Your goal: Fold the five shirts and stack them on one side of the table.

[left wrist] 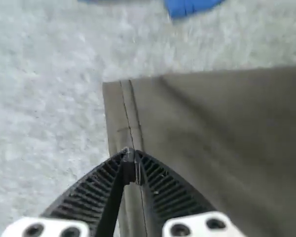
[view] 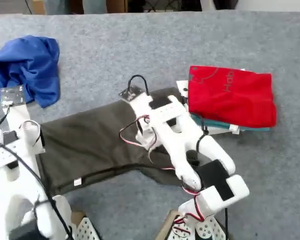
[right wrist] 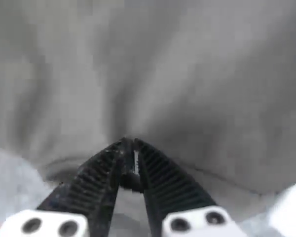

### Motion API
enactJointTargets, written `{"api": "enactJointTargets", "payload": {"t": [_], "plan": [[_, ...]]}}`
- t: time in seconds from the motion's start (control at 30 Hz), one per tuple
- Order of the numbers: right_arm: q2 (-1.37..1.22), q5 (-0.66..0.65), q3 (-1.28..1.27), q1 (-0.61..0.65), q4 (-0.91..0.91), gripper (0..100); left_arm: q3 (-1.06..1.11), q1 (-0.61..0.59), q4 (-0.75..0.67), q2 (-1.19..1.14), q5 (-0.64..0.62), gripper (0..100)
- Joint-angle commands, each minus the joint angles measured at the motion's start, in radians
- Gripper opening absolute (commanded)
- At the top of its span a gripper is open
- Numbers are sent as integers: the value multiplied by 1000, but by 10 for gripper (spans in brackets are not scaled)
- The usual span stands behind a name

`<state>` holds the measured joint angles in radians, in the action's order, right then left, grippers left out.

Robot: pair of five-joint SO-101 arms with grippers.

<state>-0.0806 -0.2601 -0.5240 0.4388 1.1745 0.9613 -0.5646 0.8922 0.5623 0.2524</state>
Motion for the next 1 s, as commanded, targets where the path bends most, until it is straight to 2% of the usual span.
{"api": "enactJointTargets", "payload": {"t": [0.0,0.37,0.5,0.67,0.8,0.97], "plan": [[91,8,-47,31,71,15,-61,1,-15,-60,-12,29],[529,-49,-440,17,80,15,-62,8,-21,-95,-12,29],[665,-54,-444,-12,15,15,-54,30,-21,-95,-12,29],[774,-48,-443,-35,-178,15,-53,67,-8,-92,-14,29],[780,-48,-424,-46,-287,15,-107,96,107,-84,-5,29],[719,-48,-292,-84,-299,15,-107,220,227,-94,115,29]]}}
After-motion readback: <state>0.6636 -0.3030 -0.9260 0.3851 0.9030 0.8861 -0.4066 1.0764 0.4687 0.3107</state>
